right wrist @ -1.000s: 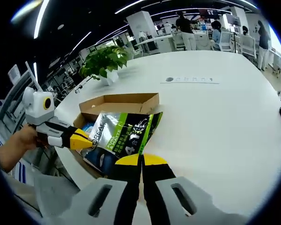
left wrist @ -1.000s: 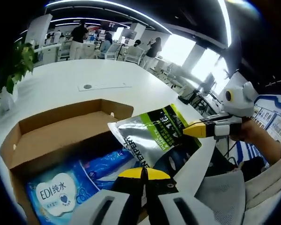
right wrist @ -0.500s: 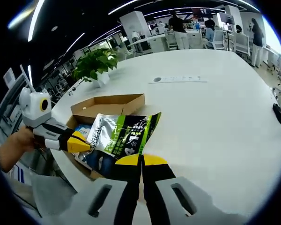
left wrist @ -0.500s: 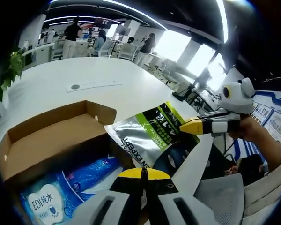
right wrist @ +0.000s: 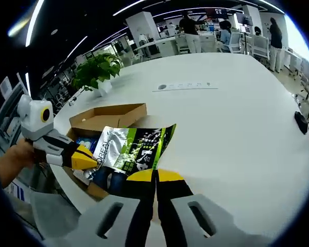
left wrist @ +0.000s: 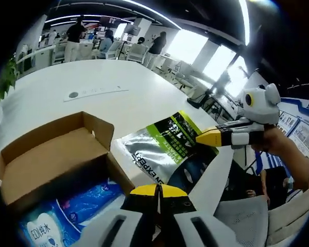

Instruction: Operate the shoe box by opening the lid, removing the specified soft item, and placing it in the target area until the item is outside and the box remains undamaged.

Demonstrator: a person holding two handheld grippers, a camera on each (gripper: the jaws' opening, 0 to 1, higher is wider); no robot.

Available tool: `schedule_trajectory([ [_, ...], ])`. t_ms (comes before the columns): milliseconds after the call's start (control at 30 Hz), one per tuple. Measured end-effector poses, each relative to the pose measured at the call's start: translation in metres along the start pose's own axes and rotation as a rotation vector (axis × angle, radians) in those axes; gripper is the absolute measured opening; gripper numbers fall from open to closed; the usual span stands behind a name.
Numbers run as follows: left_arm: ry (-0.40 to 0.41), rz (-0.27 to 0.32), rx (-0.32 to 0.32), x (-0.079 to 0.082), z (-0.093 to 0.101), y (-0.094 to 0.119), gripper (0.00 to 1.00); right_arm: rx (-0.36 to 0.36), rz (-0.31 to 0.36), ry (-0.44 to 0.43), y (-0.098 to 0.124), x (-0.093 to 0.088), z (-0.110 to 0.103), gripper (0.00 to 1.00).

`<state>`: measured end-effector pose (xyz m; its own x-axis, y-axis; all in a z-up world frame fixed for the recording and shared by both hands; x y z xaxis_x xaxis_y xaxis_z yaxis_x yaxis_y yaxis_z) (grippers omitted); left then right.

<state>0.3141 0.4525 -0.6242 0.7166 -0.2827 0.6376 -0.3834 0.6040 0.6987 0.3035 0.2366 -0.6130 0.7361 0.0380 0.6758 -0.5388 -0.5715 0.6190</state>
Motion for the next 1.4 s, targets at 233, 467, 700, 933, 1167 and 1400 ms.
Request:
schedule_trajectory([
  [233, -0.012, -0.018, -0.002, 0.007, 0.003, -0.011, 0.0, -0.014, -0.009, -0.006, -0.003, 0.002, 0.012, 0.0],
  [467, -0.061, -0.062, 0.023, 0.017, 0.002, -0.026, 0.0, -0.032, -0.02, -0.01, -0.012, 0.002, 0.024, 0.0],
  [700, -0.11, -0.11, 0.043, 0.026, 0.0, -0.044, 0.0, -0.055, -0.03, -0.014, -0.022, 0.002, 0.039, 0.0],
  [933, -0.156, -0.167, 0.06, 0.027, -0.001, -0.06, 0.0, -0.062, -0.045, -0.014, -0.032, 0.0, 0.049, 0.0],
  [1167, -0.311, -0.263, 0.095, 0.03, -0.002, -0.075, 0.0, -0.052, -0.052, 0.004, -0.044, -0.003, 0.056, 0.0],
  [1400, -0.408, -0.333, 0.119, 0.031, 0.001, -0.091, 0.0, -0.065, -0.067, 0.01, -0.054, -0.009, 0.064, 0.0],
])
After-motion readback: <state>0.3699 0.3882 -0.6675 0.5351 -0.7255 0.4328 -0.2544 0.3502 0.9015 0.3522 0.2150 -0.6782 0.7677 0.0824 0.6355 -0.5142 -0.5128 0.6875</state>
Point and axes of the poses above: the point that each gripper's makers call its tool centre point, and the gripper's own axes: y roughly backward along the fingers, z roughly to its right, x roughly out of its top, the point moved 9 cm from there along y, roughly backward along the fingers, and after that the axes turned 8 degrees about x, right-handed, at the moved point
